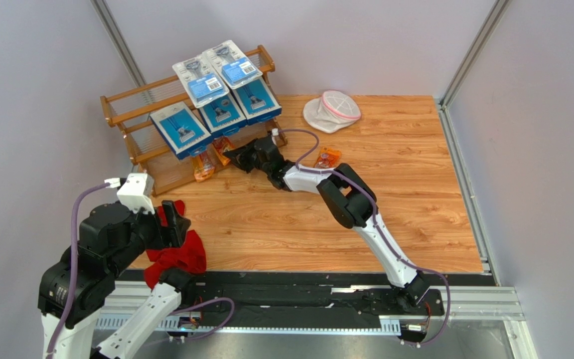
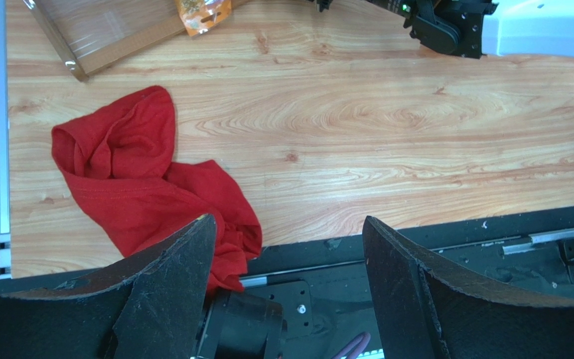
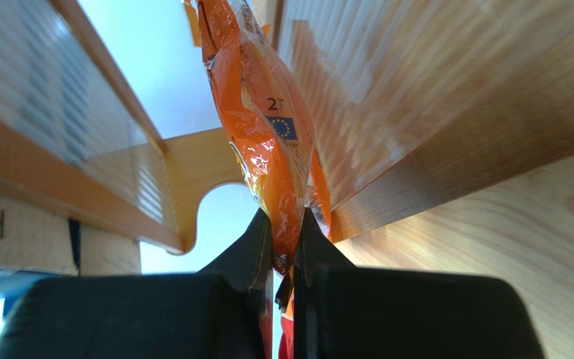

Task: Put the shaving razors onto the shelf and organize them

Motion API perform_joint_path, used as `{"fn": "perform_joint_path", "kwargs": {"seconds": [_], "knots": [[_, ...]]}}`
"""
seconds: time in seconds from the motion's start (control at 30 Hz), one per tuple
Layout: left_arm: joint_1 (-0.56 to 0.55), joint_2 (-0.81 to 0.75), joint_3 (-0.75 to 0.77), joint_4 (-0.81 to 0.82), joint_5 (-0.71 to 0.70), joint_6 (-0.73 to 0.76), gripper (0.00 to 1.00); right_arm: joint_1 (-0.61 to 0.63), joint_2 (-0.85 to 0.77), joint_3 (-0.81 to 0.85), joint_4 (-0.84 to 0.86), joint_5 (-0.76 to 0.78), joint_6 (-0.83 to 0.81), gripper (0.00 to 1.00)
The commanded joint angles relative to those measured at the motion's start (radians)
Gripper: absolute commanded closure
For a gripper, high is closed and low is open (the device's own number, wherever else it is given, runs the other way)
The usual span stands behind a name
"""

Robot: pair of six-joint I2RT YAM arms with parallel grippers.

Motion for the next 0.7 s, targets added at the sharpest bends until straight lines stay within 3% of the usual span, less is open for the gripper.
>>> {"fn": "perform_joint_path", "kwargs": {"seconds": [0.0, 0.67], "knots": [[0.003, -0.013, -0.010, 0.007, 0.021, 0.020, 0.20, 0.002, 0.036, 0.065, -0.029, 0.043, 0.017, 0.99], [0.003, -0.037, -0.059, 0.023, 0.052, 0.012, 0.20, 0.021, 0.090, 0.206, -0.153, 0.036, -0.038, 0.74]]}}
